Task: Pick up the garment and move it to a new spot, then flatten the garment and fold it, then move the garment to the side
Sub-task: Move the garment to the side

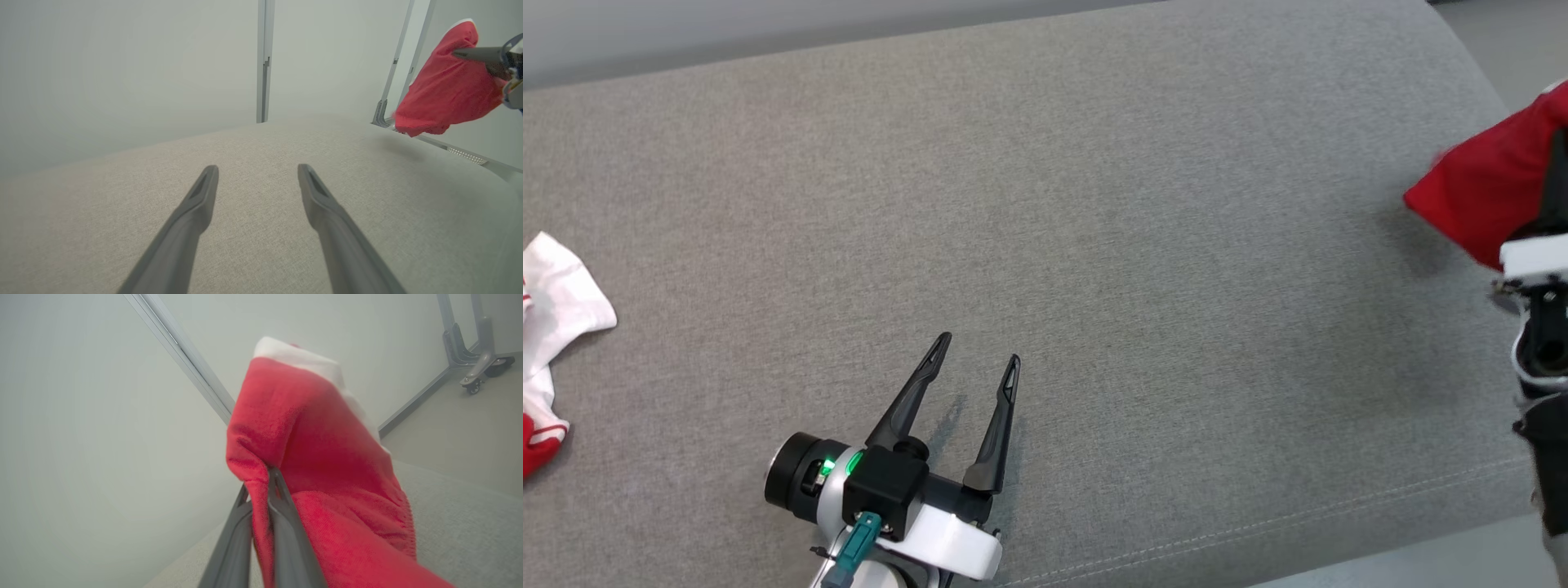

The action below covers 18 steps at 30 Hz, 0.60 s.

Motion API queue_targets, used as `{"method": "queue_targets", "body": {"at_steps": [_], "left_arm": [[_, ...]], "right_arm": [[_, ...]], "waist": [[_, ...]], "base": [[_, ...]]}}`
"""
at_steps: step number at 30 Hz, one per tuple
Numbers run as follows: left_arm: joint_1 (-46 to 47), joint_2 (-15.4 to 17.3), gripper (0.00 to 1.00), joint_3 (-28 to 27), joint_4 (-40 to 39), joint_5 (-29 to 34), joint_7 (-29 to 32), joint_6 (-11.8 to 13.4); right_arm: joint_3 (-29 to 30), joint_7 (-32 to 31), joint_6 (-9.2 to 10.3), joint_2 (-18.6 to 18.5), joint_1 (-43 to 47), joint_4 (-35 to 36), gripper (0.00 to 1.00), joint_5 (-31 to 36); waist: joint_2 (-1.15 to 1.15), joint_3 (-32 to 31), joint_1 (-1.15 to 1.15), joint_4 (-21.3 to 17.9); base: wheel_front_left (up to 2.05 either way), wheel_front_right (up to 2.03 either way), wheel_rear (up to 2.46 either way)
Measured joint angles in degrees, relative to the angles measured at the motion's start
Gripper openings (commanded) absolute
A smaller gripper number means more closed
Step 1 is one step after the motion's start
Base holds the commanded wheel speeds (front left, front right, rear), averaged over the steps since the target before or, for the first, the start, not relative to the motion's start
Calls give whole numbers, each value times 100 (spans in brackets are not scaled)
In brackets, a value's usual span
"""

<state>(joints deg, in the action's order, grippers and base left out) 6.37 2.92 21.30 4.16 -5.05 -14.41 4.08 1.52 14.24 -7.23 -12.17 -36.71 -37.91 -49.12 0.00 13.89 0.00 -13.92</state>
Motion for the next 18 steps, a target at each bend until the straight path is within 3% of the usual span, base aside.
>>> {"method": "queue_targets", "body": {"at_steps": [6,18], "left_arm": [[287,-2,100,21,-8,1,0,0],[915,-10,100,235,-53,23,0,-8]], "right_arm": [[552,9,0,-209,-1190,-401,0,308],[757,15,0,-645,-3182,-1917,0,1023]], "waist": [[0,466,0,327],[0,1348,0,1068]], "base": [[0,0,0],[0,0,0]]}}
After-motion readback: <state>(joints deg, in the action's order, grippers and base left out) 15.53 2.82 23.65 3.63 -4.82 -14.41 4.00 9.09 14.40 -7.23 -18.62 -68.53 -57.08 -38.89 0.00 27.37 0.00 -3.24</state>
